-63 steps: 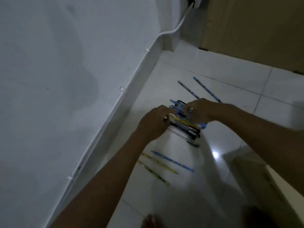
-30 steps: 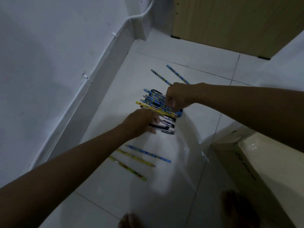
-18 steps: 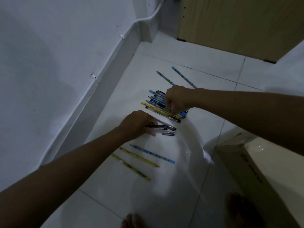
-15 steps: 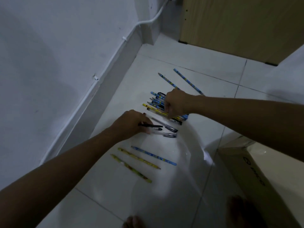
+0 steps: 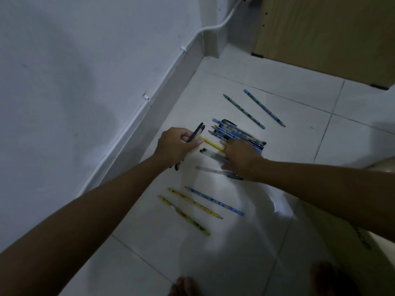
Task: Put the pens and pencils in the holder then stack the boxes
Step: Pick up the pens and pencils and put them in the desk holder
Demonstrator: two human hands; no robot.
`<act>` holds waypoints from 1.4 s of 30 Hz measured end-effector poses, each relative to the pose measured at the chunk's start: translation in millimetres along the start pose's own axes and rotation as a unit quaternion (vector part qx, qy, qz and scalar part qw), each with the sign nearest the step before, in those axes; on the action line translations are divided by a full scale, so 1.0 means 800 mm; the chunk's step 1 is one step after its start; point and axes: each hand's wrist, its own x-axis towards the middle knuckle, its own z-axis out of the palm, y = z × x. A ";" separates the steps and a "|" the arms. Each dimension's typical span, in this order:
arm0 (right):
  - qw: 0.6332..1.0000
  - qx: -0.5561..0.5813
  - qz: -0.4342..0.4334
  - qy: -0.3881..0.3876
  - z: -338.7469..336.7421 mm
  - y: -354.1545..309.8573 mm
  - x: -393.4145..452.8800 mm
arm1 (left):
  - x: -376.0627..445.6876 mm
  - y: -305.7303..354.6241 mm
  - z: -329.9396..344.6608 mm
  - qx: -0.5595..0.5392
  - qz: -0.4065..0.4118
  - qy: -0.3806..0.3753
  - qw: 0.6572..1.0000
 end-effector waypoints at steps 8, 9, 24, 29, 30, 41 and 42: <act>0.999 0.036 0.033 -0.007 0.014 -0.010 -0.001 | 0.001 0.004 0.019 -0.080 -0.094 -0.026 0.992; 0.999 0.034 0.031 -0.002 0.015 -0.011 0.000 | 0.001 0.004 0.021 -0.090 -0.096 -0.024 0.991; 0.987 -0.161 0.025 0.009 -0.014 0.004 0.032 | 0.040 0.034 0.025 -0.188 -0.076 0.020 0.979; 0.999 0.037 0.025 -0.024 -0.057 0.031 0.064 | 0.064 0.036 0.019 -0.204 -0.115 0.064 0.970; 0.996 0.081 0.023 -0.039 -0.068 0.038 0.071 | 0.072 0.037 0.019 -0.222 -0.127 0.059 0.965; 0.714 0.665 0.218 0.007 -0.060 0.083 0.046 | 0.072 0.085 0.058 -0.287 -0.120 -0.047 0.949; 0.691 0.687 0.226 0.012 -0.057 0.080 0.037 | 0.061 0.092 0.059 -0.280 -0.111 -0.058 0.952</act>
